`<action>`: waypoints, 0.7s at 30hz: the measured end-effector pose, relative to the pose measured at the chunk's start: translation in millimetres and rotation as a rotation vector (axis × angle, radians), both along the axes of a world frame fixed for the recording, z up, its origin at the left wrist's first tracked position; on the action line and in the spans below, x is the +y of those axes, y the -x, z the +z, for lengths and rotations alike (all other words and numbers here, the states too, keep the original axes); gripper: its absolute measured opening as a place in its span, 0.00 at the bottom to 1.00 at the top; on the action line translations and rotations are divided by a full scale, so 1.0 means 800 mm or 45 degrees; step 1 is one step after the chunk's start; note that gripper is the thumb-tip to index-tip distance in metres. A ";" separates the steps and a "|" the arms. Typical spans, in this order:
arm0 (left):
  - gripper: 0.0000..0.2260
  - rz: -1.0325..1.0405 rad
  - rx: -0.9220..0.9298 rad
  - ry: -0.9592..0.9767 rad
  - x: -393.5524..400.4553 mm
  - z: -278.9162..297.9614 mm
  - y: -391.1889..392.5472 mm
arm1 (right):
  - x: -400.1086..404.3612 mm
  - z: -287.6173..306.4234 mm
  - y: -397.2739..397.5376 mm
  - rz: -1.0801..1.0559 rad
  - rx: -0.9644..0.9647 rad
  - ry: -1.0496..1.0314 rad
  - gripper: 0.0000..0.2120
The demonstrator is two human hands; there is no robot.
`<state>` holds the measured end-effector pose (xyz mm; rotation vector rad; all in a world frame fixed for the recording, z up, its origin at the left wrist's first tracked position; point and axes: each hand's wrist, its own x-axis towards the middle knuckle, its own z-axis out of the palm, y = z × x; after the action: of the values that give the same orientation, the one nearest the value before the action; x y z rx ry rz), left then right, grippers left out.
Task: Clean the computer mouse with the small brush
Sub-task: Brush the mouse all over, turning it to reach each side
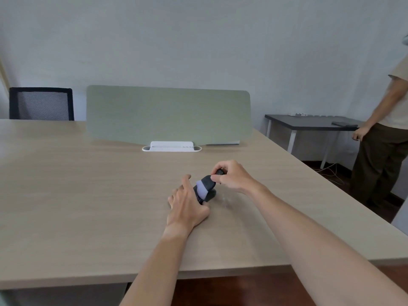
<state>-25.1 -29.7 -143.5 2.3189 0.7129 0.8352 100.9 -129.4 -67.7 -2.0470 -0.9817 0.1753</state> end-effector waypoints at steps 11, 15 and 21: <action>0.33 0.024 0.026 -0.046 -0.001 -0.002 -0.004 | 0.011 0.006 -0.004 -0.233 0.056 -0.185 0.07; 0.35 0.010 0.026 -0.015 -0.002 -0.001 -0.002 | 0.018 -0.005 0.001 -0.180 0.036 0.008 0.07; 0.36 0.031 0.039 -0.031 -0.004 0.001 -0.001 | -0.001 -0.004 -0.024 -0.277 -0.126 0.243 0.06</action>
<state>-23.9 -32.7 -142.4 2.3534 0.7496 0.8253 119.8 -129.9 -71.1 -2.3402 -0.8192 0.0547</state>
